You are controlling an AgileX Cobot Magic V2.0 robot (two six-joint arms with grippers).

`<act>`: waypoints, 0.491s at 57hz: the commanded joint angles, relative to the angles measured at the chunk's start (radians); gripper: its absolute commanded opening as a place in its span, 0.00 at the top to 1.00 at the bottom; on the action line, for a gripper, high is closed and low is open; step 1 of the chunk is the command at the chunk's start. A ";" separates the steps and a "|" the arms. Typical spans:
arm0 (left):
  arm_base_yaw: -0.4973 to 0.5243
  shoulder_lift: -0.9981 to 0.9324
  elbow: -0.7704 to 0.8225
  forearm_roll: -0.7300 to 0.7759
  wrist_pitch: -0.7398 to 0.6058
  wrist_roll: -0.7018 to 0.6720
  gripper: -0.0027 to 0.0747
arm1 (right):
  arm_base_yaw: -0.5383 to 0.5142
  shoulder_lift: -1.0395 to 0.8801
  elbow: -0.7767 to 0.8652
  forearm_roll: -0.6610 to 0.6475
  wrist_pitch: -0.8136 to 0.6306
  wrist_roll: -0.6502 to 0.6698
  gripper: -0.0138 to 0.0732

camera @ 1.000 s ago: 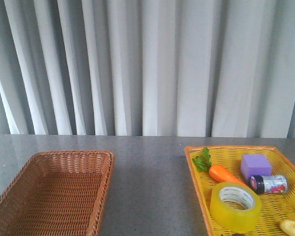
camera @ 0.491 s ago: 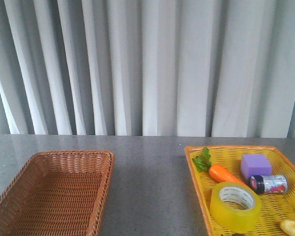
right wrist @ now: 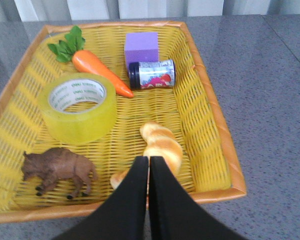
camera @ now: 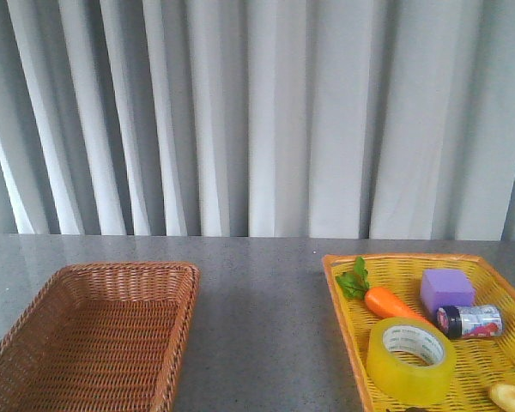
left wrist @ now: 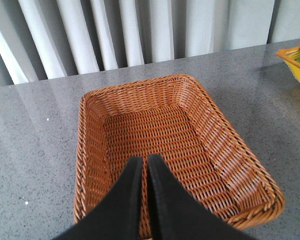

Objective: Transfer tape with both arms

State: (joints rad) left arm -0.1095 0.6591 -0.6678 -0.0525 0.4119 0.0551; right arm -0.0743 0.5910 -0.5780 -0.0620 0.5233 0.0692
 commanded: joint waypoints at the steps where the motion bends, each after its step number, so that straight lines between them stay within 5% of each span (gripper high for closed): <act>1: -0.003 0.002 -0.035 -0.006 -0.064 -0.044 0.81 | 0.001 0.006 -0.033 -0.045 -0.045 -0.022 0.73; 16: -0.003 0.002 -0.035 0.016 -0.059 -0.042 0.24 | 0.001 0.006 -0.033 -0.056 -0.021 -0.053 0.18; 21: -0.003 0.002 -0.035 0.052 -0.048 -0.055 0.17 | 0.001 0.007 -0.038 -0.038 -0.005 -0.050 0.10; 28: -0.003 0.024 -0.066 0.093 0.020 -0.092 0.19 | 0.001 0.057 -0.090 0.009 0.055 -0.059 0.10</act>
State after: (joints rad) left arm -0.1095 0.6624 -0.6785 0.0000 0.4508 0.0000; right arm -0.0743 0.6078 -0.6021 -0.0765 0.6024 0.0264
